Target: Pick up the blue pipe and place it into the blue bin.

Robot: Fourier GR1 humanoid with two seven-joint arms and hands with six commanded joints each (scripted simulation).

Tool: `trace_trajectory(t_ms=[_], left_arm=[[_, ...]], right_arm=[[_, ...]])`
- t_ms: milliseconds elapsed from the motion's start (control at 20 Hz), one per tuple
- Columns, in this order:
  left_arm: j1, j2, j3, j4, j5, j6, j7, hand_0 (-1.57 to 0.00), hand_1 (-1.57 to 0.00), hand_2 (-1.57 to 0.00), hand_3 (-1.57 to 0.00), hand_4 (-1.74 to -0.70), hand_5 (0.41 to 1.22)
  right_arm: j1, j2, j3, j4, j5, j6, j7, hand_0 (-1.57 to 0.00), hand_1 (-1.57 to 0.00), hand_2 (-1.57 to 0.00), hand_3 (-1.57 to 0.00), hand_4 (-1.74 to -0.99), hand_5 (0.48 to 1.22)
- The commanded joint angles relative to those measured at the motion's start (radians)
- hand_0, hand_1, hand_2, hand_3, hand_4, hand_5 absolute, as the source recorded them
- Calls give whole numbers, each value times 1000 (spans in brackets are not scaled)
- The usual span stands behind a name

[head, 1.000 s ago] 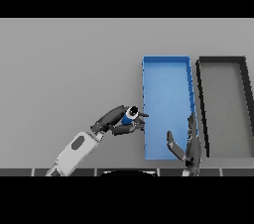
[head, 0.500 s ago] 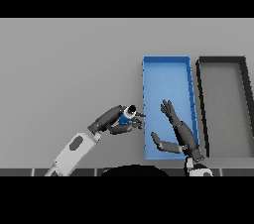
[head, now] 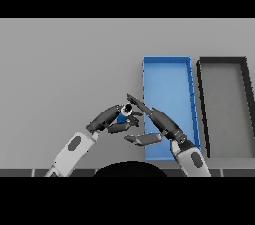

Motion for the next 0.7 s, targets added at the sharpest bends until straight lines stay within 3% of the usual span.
trace_trajectory(t_ms=[0,250,550,600,650], left_arm=[[8,7,0,-4,4,-10,-25,-1571,-1571,-1571,-1452,-1729,1221],[-5,8,16,14,32,-40,-24,-1571,-1571,-1571,-1511,-1730,1221],[-4,8,21,5,52,-62,-5,-1571,-1571,-1571,-1474,-1720,1221],[-10,1,18,9,54,-70,0,-1571,-1567,-1571,-1395,-1717,1221],[-6,6,13,12,16,-64,-50,-1496,-1393,-1367,-1150,-1630,1221]], right_arm=[[-30,0,-2,-3,-11,6,18,1,1,1,1,-1270,530],[-179,43,5,40,-49,12,73,1,1,1,1,-1226,520],[-304,71,-17,151,-81,41,115,-14,-36,-68,-11,-1241,516],[-324,77,-16,160,-87,48,122,-54,-83,-115,-43,-1268,519],[-332,79,-12,181,-89,60,119,-138,-166,-193,-106,-1308,523]])
